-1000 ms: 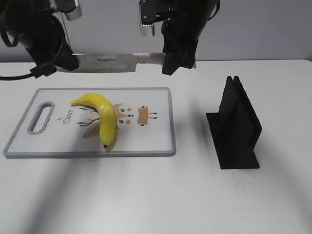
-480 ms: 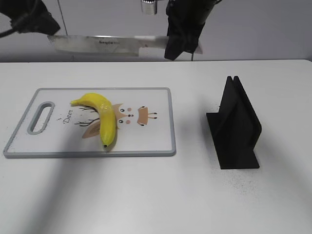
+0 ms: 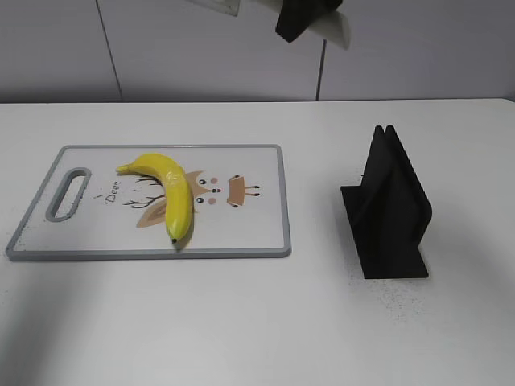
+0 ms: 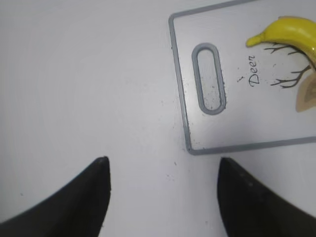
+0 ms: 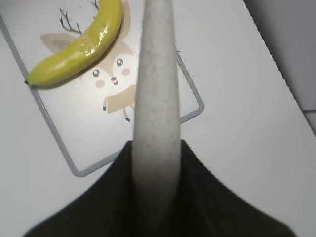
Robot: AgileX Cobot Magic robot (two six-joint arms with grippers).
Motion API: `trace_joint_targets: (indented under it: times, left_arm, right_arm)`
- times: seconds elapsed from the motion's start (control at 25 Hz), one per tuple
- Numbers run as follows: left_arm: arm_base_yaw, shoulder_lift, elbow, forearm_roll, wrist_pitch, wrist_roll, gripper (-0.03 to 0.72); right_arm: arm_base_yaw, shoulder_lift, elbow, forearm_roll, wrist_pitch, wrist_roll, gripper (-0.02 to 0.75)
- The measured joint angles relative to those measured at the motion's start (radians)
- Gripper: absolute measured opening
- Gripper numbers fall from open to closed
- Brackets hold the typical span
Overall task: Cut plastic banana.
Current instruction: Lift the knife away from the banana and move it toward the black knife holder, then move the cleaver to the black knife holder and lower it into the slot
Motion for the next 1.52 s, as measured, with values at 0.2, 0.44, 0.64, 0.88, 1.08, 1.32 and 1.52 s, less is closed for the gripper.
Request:
trace_joint_targets:
  times: [0.2,0.44,0.64,0.88,1.08,1.32,1.52]
  left_arm:
    - [0.033,-0.067,0.005,-0.106,0.021,-0.011,0.637]
    - [0.033,-0.302,0.172,-0.13,0.022,-0.014,0.617]
    - [0.033,-0.559,0.402,-0.137,-0.007,-0.015,0.605]
    - [0.033,-0.866,0.647,-0.137,-0.018,-0.029,0.591]
    - [0.033,-1.108,0.773,-0.149,-0.014,-0.047,0.589]
    - [0.033,-1.326,0.8,-0.154,0.024,-0.048,0.589]
    - [0.033,-1.43,0.8,-0.153,0.027,-0.07,0.589]
  right_arm:
    - [0.0,-0.059,0.001,-0.024,0.001,0.231,0.161]
    - [0.0,-0.178,0.133,-0.088,0.001,0.551,0.161]
    - [0.0,-0.313,0.366,-0.17,-0.006,0.665,0.161]
    - [0.0,-0.489,0.653,-0.212,-0.128,0.788,0.161]
    - [0.0,-0.602,0.836,-0.213,-0.208,0.864,0.161]
    - [0.0,-0.692,0.998,-0.221,-0.265,0.911,0.16]
    - [0.0,-0.747,1.107,-0.233,-0.287,0.96,0.161]
